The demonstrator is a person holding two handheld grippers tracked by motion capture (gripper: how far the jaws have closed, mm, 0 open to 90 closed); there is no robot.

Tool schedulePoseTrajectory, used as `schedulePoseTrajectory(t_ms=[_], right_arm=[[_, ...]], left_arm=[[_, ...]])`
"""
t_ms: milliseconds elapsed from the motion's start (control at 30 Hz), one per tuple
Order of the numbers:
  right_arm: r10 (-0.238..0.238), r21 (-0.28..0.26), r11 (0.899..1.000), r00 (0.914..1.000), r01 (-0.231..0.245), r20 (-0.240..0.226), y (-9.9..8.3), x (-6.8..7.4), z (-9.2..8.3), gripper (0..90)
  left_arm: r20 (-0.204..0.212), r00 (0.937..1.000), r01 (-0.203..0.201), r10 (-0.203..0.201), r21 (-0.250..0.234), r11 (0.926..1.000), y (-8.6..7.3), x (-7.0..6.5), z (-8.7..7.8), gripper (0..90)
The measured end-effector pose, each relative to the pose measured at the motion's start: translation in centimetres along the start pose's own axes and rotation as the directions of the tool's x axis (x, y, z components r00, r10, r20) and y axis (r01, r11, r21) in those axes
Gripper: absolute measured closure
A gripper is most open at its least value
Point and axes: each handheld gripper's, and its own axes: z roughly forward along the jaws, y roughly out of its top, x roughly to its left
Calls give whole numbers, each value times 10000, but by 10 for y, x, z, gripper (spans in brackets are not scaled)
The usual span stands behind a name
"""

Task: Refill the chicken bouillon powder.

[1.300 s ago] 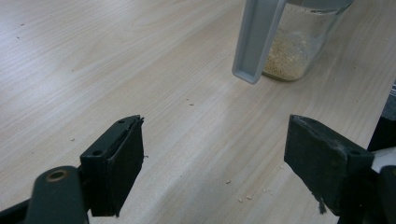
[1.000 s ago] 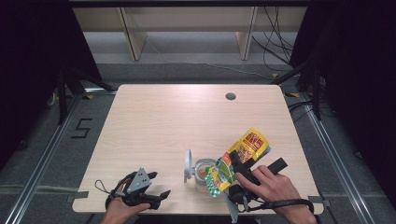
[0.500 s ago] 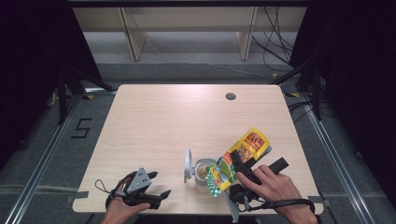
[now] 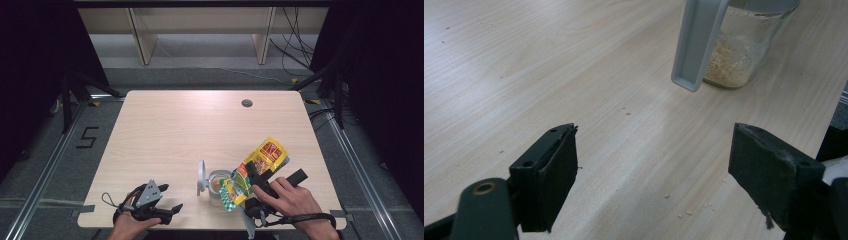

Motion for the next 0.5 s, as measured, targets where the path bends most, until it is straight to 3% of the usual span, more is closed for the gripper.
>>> schedulePoseTrajectory(t_ms=[33, 167, 200, 333, 433, 500], right_arm=[[22, -12, 10000, 9998, -22, -195, 0, 0, 0, 560], [-381, -160, 9991, 9992, 383, 129, -1, -3, 1, 560], [-7, 25, 10000, 10000, 7, 31, 0, 0, 0, 560], [-128, 26, 9999, 9999, 128, 80, -1, -1, 0, 560], [-12, 0, 10000, 10000, 12, 63, -1, 0, -1, 560], [-13, -14, 10000, 10000, 13, 54, 0, 0, 0, 560]], left_arm=[[-4, 10000, 11, -11, -11, 10000, 0, 0, 0, 190], [-1, 9993, 371, -371, -106, 9993, -1, -2, 1, 190], [-14, 9996, 272, -272, -12, 9996, -1, -2, 1, 190], [-4, 9994, 360, -360, -95, 9993, -1, -2, 1, 190], [-49, 10000, -34, 34, -22, 10000, 0, 0, 0, 191], [-9, 9994, 353, -353, -5, 9994, 0, -2, 1, 190]])
